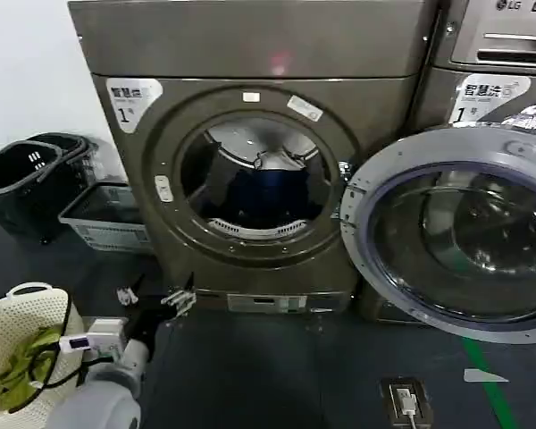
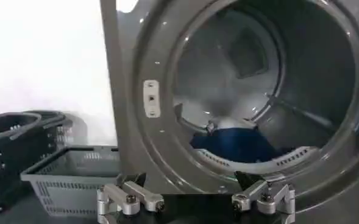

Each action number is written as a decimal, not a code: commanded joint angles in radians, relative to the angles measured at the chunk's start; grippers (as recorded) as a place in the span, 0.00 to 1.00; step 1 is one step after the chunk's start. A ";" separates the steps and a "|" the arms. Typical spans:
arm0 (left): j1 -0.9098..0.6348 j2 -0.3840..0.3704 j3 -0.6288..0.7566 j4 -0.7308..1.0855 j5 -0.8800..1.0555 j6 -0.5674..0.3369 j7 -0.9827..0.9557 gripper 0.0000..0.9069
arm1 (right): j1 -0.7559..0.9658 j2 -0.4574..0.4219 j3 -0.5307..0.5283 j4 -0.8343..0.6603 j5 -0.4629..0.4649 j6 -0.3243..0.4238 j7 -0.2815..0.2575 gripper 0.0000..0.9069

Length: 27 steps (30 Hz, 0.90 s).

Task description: Grasp the clothes from the dryer.

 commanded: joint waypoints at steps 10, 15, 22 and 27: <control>-0.005 0.001 0.004 0.003 -0.003 0.049 0.004 1.00 | 0.000 0.005 0.001 0.004 -0.001 0.011 0.008 1.00; -0.007 0.002 0.005 -0.003 -0.001 0.049 0.007 1.00 | 0.000 0.008 0.002 0.007 0.005 0.024 0.031 1.00; -0.005 0.004 0.007 -0.007 0.001 0.049 0.009 1.00 | -0.002 0.014 0.007 0.008 0.035 0.030 0.068 1.00; -0.004 0.004 0.006 -0.013 -0.012 0.049 0.005 1.00 | -0.002 0.018 0.007 0.009 0.040 0.032 0.069 1.00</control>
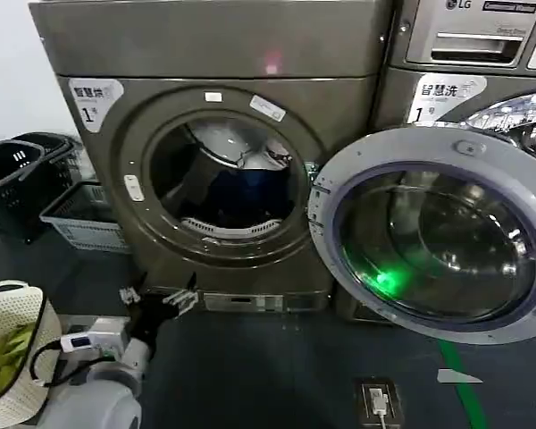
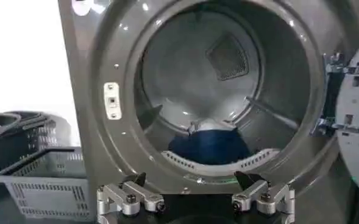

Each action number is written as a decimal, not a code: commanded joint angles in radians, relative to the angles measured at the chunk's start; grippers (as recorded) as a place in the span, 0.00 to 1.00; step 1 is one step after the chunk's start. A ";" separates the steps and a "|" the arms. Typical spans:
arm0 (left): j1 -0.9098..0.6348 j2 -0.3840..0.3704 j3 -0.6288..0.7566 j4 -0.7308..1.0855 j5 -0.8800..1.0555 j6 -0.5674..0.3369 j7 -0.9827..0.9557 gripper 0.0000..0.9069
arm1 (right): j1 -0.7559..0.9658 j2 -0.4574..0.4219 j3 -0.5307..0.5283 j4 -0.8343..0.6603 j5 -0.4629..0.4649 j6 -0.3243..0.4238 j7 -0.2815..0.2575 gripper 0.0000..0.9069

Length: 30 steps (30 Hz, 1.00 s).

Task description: Grasp the clothes from the dryer.

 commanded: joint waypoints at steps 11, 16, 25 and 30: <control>0.004 0.006 -0.001 -0.011 -0.003 0.049 0.015 1.00 | -0.004 0.008 0.001 0.006 0.011 0.007 0.011 1.00; 0.004 0.014 -0.002 -0.009 0.008 0.049 0.013 1.00 | -0.003 0.010 0.000 0.010 0.014 0.006 0.014 1.00; -0.008 0.023 -0.001 0.009 0.004 0.049 0.012 1.00 | 0.000 0.010 -0.002 0.006 0.013 0.007 0.017 1.00; -0.005 0.020 0.001 0.012 0.005 0.049 0.014 1.00 | 0.006 0.014 -0.007 0.005 0.012 0.007 0.017 1.00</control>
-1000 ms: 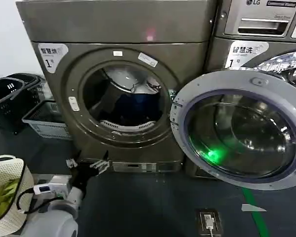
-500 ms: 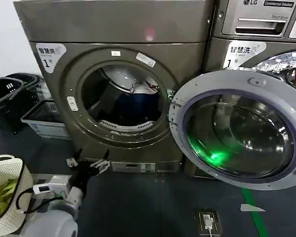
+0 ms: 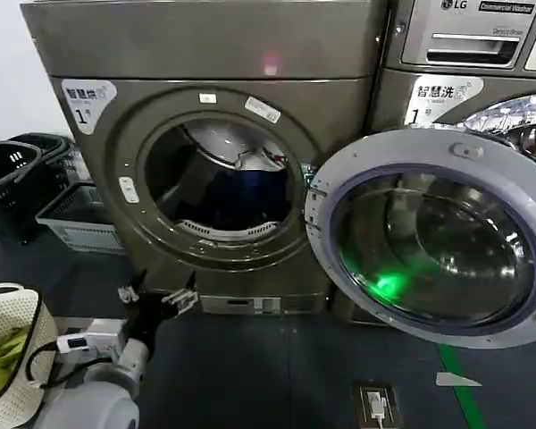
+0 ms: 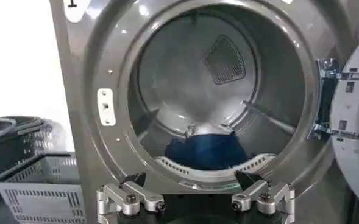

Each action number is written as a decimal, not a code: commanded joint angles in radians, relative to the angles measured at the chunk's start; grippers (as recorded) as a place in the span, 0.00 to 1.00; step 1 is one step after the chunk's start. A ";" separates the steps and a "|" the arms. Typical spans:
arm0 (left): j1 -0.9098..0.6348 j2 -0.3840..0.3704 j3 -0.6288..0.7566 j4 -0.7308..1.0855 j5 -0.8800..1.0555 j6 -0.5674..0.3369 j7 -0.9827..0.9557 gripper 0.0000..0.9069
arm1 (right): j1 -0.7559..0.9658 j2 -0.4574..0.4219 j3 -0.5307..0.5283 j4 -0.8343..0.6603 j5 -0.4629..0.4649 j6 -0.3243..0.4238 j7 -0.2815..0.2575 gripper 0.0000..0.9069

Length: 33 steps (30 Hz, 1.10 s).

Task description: Grasp the clothes from the dryer.

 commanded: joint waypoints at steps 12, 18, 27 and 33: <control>-0.002 -0.011 0.015 0.013 0.021 0.049 0.006 1.00 | 0.005 0.002 -0.008 0.004 -0.005 0.005 0.000 1.00; -0.015 -0.010 0.015 0.032 0.024 0.049 0.006 1.00 | 0.008 0.001 -0.009 0.005 -0.007 0.005 0.000 1.00; -0.032 -0.015 0.020 0.060 0.032 0.049 0.006 1.00 | 0.016 0.001 -0.021 0.007 -0.012 0.006 -0.001 1.00; -0.034 -0.015 0.020 0.061 0.036 0.049 0.007 1.00 | 0.015 0.000 -0.021 0.009 -0.016 0.006 -0.001 1.00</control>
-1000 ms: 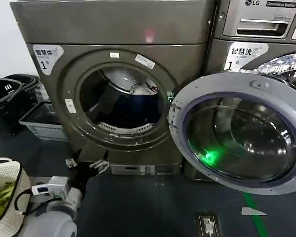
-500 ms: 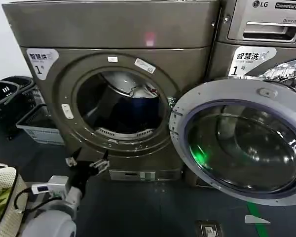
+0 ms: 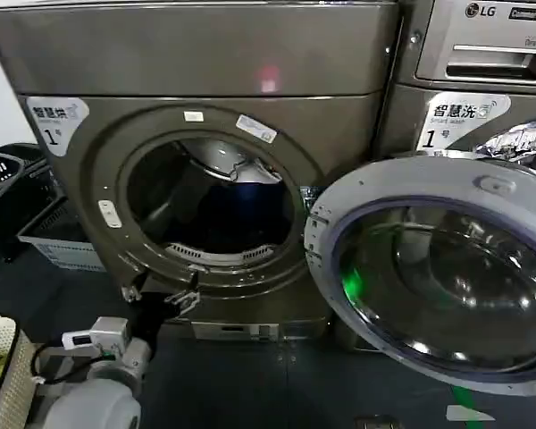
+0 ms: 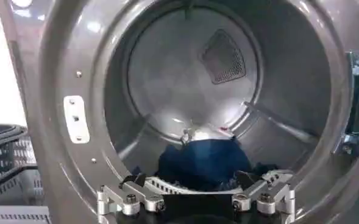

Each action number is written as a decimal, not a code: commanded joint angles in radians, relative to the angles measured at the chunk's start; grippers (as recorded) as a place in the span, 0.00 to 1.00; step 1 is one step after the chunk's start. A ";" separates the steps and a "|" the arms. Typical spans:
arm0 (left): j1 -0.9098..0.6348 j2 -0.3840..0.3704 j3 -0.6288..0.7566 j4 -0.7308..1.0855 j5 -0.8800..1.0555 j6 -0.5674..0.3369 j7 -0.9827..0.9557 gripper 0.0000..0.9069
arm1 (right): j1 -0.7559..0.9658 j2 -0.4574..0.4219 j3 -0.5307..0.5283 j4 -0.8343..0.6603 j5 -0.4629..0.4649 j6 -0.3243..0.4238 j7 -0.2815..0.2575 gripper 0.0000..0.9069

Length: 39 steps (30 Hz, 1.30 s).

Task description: Grasp the clothes from the dryer.

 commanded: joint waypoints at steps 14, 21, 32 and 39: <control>0.011 -0.004 -0.005 -0.005 0.008 0.049 -0.001 1.00 | 0.002 0.002 -0.007 -0.008 -0.010 0.008 -0.003 1.00; 0.017 -0.005 -0.006 -0.010 0.008 0.049 0.000 1.00 | 0.010 0.003 -0.017 -0.002 -0.014 0.009 -0.002 1.00; 0.016 -0.001 0.005 -0.012 0.011 0.049 0.001 1.00 | 0.003 0.007 -0.017 -0.003 -0.010 0.017 -0.006 1.00; -0.031 0.007 0.006 0.034 0.006 0.049 0.000 1.00 | -0.003 0.013 -0.021 0.002 -0.010 0.037 -0.012 1.00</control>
